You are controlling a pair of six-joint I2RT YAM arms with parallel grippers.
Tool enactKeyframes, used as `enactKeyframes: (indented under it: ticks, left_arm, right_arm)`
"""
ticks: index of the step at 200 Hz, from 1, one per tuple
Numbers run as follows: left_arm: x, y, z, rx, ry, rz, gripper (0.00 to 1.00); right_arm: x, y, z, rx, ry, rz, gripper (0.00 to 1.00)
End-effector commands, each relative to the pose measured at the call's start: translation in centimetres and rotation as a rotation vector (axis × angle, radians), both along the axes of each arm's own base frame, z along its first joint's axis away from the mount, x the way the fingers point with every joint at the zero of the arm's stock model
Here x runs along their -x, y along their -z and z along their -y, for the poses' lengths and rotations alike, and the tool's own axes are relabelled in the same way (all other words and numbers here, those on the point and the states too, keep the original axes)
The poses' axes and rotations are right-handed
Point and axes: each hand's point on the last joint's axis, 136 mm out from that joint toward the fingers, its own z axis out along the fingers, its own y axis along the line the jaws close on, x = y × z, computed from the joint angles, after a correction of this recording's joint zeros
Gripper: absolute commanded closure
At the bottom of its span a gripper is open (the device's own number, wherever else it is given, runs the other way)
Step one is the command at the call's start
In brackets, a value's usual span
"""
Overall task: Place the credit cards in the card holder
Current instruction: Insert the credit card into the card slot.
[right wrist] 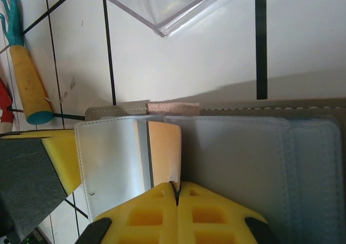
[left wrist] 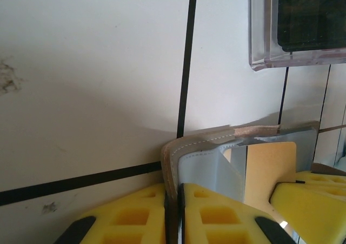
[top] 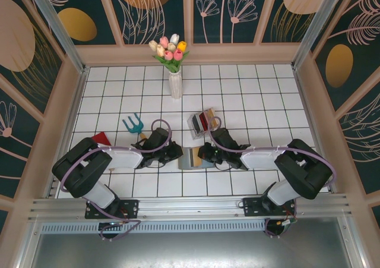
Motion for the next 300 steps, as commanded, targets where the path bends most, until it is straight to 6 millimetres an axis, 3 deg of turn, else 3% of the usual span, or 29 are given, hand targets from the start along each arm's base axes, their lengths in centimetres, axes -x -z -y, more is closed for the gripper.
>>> enactKeyframes:
  ticks: [1, 40, 70, 115, 164, 224, 251, 300]
  left_arm:
    - [1.6, 2.2, -2.3, -0.113, -0.019, -0.060, 0.81]
    - [2.0, 1.5, -3.7, -0.149, -0.040, -0.041, 0.82]
    - [2.4, 1.5, -3.3, -0.103, -0.025, -0.036, 0.87]
    - [2.5, 2.0, -1.7, -0.044, 0.005, -0.062, 0.93]
    - [2.4, 2.3, -1.9, -0.061, 0.000, -0.070, 0.95]
    - [2.7, 2.8, -2.4, -0.090, -0.001, -0.078, 0.97]
    - [2.6, 2.9, -2.4, -0.092, 0.000, -0.078, 0.97]
    - [2.4, 2.6, -2.0, -0.083, 0.011, -0.072, 0.97]
  right_arm:
    - [1.4, 2.5, 1.9, 0.096, 0.021, -0.067, 1.00]
    - [1.6, 3.1, 1.8, 0.107, 0.014, -0.090, 1.00]
    - [1.5, 3.0, 1.4, 0.101, 0.002, -0.093, 1.00]
    - [1.5, 1.8, -1.5, 0.032, -0.065, -0.080, 0.98]
    - [1.1, 1.7, -3.4, 0.016, -0.072, -0.094, 0.95]
    - [0.8, 0.5, -0.5, 0.147, -0.024, -0.051, 0.71]
    - [1.0, 0.5, -0.1, 0.162, -0.026, -0.053, 0.72]
    - [1.4, 0.5, -3.2, 0.074, -0.123, -0.078, 0.88]
